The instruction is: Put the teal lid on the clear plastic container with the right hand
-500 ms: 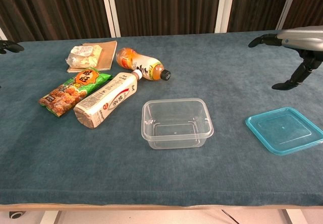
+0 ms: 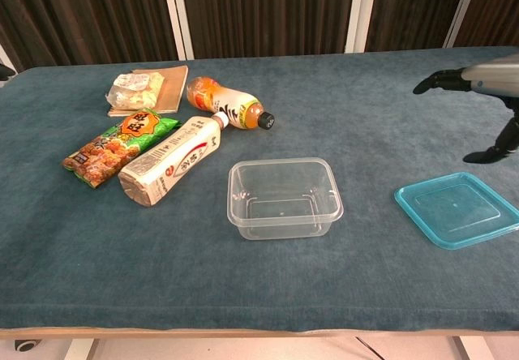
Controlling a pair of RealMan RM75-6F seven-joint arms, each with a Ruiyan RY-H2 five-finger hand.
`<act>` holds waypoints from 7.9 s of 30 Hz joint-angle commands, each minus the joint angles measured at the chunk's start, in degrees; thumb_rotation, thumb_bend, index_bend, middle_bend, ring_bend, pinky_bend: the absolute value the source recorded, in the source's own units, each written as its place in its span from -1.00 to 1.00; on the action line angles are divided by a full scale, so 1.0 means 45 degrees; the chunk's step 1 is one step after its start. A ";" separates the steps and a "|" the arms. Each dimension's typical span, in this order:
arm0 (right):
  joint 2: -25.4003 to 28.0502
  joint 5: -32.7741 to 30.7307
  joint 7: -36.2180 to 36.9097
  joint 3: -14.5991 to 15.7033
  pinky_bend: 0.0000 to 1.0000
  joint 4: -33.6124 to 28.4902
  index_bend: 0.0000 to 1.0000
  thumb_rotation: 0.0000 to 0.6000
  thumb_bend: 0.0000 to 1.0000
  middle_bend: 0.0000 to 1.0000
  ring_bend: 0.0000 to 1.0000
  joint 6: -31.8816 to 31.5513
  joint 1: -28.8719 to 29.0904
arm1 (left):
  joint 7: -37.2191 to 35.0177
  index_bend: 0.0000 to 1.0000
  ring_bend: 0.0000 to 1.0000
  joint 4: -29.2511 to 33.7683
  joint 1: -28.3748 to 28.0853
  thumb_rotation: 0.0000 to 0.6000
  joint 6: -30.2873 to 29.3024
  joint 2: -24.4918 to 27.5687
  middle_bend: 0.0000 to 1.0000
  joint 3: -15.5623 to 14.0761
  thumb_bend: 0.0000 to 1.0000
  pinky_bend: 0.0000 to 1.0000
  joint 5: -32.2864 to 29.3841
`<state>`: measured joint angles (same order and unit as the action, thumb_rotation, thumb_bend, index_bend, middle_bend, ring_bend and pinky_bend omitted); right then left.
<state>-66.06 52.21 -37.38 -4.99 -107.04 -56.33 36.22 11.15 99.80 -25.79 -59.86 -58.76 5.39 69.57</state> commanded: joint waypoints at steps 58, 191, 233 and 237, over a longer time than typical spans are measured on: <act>-0.2148 -0.0188 0.0418 0.1891 -1.00 0.3738 -1.00 1.00 -0.68 -1.00 -1.00 0.1893 0.0371 | -0.0554 -1.00 -0.83 -0.1960 0.3413 1.00 -0.2951 -0.1695 -0.85 -0.2174 -0.31 -1.00 0.3454; -0.8050 -0.5734 -0.3768 -0.1593 -0.71 -0.0282 0.47 1.00 -0.70 -0.28 -0.61 -0.5326 0.3529 | -0.2501 -1.00 -0.83 -0.3716 0.4427 1.00 -0.4605 -0.1529 -0.85 -0.2318 -0.30 -1.00 0.4934; -0.7551 -0.5760 -0.4109 -0.1986 -0.78 -0.0213 0.41 1.00 -0.69 -0.30 -0.66 -0.4923 0.3289 | -0.2622 -1.00 -0.83 -0.3878 0.4427 1.00 -0.4422 -0.1544 -0.85 -0.2294 -0.30 -1.00 0.4857; -0.7439 -0.5744 -0.3988 -0.2055 -0.78 -0.0342 0.41 1.00 -0.70 -0.30 -0.66 -0.4852 0.3299 | -0.2601 -1.00 -0.83 -0.3861 0.4412 1.00 -0.4404 -0.1548 -0.85 -0.2278 -0.30 -1.00 0.4849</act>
<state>-99.59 26.33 -55.38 -14.19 -108.53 -78.21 51.06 -0.55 82.42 -5.94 -79.68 -65.73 -4.86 91.39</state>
